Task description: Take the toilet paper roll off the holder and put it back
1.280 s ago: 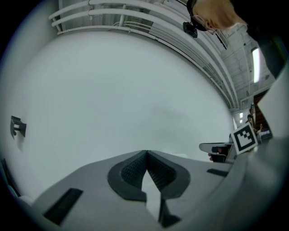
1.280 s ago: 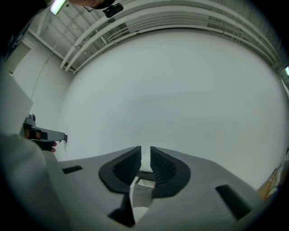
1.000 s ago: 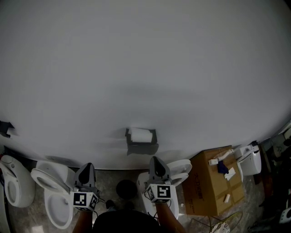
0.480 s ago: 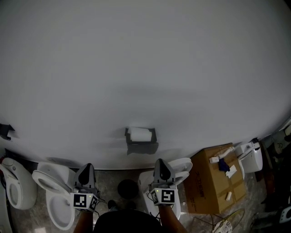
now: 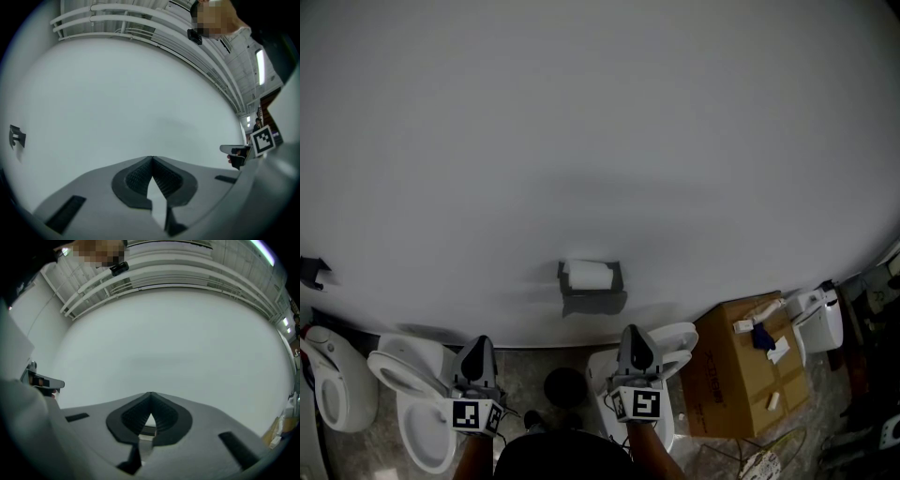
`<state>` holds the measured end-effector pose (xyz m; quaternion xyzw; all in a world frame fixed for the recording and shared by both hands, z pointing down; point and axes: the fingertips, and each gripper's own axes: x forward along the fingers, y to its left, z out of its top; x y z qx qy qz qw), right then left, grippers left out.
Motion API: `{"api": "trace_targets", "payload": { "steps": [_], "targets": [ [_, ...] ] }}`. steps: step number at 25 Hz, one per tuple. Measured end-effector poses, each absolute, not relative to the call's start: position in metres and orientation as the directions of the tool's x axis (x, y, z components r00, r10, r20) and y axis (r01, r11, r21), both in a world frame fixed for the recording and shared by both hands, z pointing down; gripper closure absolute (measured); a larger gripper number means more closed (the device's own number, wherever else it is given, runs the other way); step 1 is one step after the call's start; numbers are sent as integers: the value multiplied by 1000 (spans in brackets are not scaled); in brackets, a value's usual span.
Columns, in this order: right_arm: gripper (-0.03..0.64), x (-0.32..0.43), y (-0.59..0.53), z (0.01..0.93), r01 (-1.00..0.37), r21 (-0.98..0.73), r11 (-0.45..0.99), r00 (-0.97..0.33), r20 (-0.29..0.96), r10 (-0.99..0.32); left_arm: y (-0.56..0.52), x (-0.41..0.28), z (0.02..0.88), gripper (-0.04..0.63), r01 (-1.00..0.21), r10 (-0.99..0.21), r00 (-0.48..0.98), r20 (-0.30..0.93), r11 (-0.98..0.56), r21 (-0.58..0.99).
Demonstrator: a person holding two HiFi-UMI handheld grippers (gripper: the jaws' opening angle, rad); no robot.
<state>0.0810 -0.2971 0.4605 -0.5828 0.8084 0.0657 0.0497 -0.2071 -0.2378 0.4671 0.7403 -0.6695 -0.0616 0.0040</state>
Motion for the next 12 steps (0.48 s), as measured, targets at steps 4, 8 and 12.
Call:
{"api": "trace_targets", "payload": {
  "steps": [4, 8, 12],
  "targets": [
    [615, 84, -299, 460, -953, 38, 300, -302, -166, -939, -239, -207, 469, 592, -990, -992, 99, -76, -106, 89],
    [615, 88, -300, 462, -956, 41, 291, -293, -166, -941, -240, -207, 471, 592, -990, -992, 100, -75, -106, 88],
    [615, 89, -301, 462, -957, 46, 288, -292, -171, -941, -241, -207, 471, 592, -991, -992, 101, -73, -107, 84]
  ]
}}
